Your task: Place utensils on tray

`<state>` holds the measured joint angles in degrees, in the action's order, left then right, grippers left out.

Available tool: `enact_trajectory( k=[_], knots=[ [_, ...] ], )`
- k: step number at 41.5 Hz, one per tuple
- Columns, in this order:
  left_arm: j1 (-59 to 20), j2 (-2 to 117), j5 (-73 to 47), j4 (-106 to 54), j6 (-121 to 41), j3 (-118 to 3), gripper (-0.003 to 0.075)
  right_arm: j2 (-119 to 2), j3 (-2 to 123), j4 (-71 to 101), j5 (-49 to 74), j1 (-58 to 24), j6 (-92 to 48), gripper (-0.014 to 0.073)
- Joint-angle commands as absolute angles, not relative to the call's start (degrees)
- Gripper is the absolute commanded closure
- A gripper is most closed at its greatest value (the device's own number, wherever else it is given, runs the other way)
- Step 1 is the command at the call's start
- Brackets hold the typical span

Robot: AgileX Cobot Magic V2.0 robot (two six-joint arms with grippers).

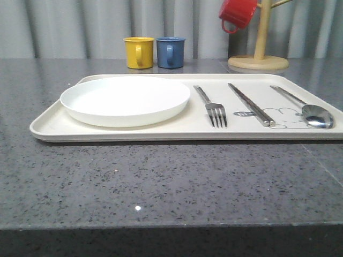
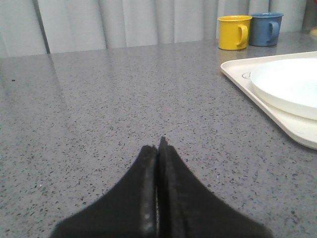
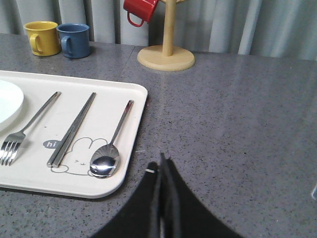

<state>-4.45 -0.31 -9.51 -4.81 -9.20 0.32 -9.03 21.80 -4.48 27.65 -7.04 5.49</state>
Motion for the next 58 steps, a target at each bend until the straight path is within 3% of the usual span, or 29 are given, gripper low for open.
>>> enact_trajectory(
  k=[1,33,58],
  knots=[
    [-4.43,-1.50,-4.80,-5.27,-8.54,0.50,0.0739,-9.54,23.22,-5.26,23.07,-6.92,5.14,0.0658],
    [-4.43,-1.50,-4.80,-5.27,-8.54,0.50,0.0739,-9.54,22.67,-5.98,22.49,-6.92,5.14,0.0658],
    [-4.43,-1.50,-4.80,-5.27,-8.54,0.50,0.0739,1.46,-1.31,-4.33,8.65,1.21,5.14,0.0658]
  ],
)
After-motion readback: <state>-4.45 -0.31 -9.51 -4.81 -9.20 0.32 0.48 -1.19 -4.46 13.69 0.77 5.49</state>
